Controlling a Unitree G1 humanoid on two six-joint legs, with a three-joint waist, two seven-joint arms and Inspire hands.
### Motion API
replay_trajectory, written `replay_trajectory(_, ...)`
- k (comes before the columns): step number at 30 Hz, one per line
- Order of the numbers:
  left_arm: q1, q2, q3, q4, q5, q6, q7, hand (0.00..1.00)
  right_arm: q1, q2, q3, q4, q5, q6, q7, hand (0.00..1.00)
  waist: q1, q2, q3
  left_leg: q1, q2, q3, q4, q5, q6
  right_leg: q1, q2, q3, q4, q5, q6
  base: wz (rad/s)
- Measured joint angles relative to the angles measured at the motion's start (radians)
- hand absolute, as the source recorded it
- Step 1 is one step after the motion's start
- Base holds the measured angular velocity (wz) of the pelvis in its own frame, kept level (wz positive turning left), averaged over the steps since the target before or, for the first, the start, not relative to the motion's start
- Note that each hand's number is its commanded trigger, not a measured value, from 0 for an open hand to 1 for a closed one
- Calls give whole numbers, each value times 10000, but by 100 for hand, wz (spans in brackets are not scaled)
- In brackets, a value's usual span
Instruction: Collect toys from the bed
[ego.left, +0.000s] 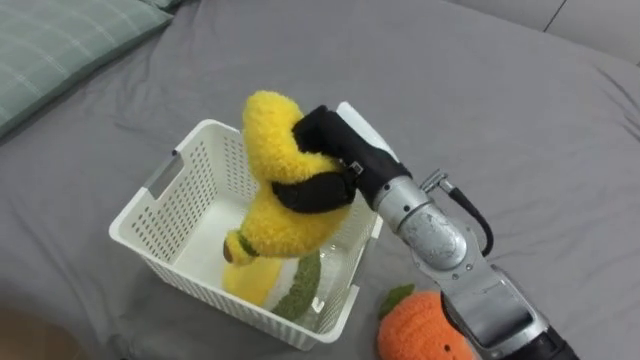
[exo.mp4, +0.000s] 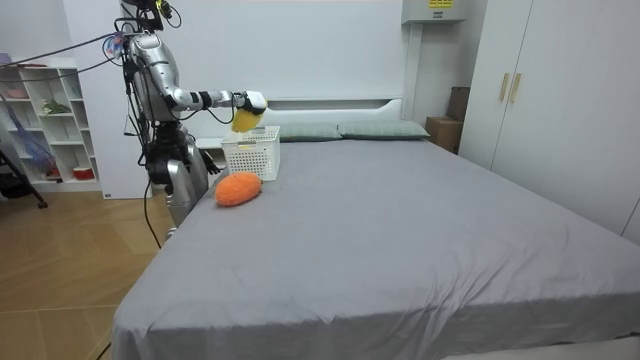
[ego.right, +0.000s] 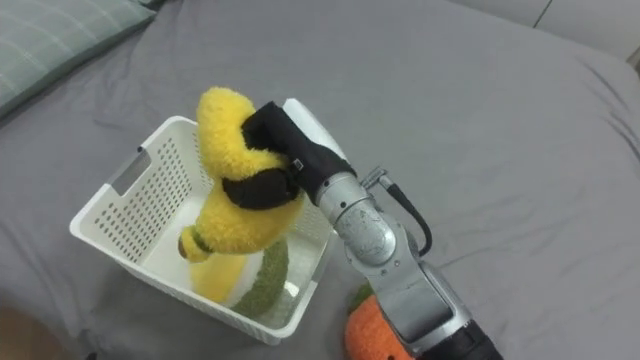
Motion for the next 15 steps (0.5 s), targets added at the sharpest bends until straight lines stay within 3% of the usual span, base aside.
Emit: replay_trajectory(15,78,-42,216,54,177,301,16,0,422,-13,37,434,25,23,-26,0,8,92,64,36,2,-5,-11,0,-3,58,12,19,-17,0,1,0)
